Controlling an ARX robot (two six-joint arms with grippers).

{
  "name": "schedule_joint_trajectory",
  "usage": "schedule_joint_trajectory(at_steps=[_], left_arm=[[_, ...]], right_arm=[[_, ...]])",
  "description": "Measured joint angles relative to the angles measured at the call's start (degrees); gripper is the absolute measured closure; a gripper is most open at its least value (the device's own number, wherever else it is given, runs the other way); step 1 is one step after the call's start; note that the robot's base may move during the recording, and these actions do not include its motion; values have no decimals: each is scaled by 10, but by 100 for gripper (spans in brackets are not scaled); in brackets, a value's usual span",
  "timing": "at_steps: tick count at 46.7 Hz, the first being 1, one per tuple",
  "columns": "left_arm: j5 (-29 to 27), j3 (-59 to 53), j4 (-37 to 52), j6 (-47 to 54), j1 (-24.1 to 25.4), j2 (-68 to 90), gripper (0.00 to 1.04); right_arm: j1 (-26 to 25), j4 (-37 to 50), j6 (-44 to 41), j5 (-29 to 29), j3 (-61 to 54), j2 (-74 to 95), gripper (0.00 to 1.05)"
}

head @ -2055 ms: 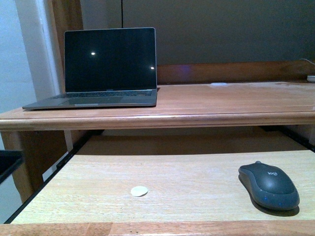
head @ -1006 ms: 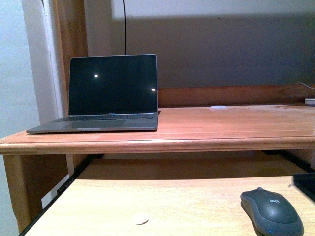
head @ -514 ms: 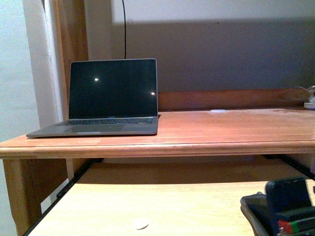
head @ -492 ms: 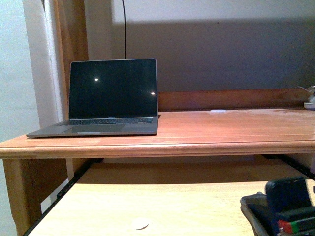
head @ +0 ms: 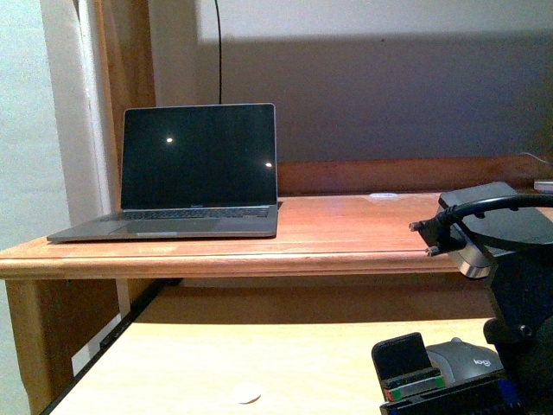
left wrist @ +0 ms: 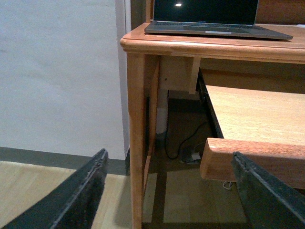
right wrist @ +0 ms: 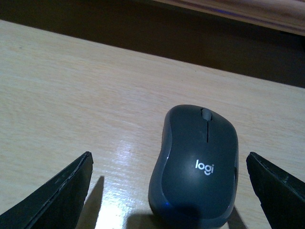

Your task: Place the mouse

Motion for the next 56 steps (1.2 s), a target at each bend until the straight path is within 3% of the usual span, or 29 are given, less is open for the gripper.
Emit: schedule_joint_trajectory(at_steps=[4,20,34,43,56], left_arm=[[0,0,0,0,0,0,7],[0,0,0,0,0,0,8],[0,0,0,1,0,0,8],[0,0,0,1,0,0,8],[0,0,0,1,0,0,8]], right_arm=[[-7,-15,4,5,12,16,7],[-45,-52,46,0,44,56,8],[-53,-52,48,-16,38,40,48],[-52,-80,59,-18,61,-9,50],[-31,-137,63,-15,272,70,50]])
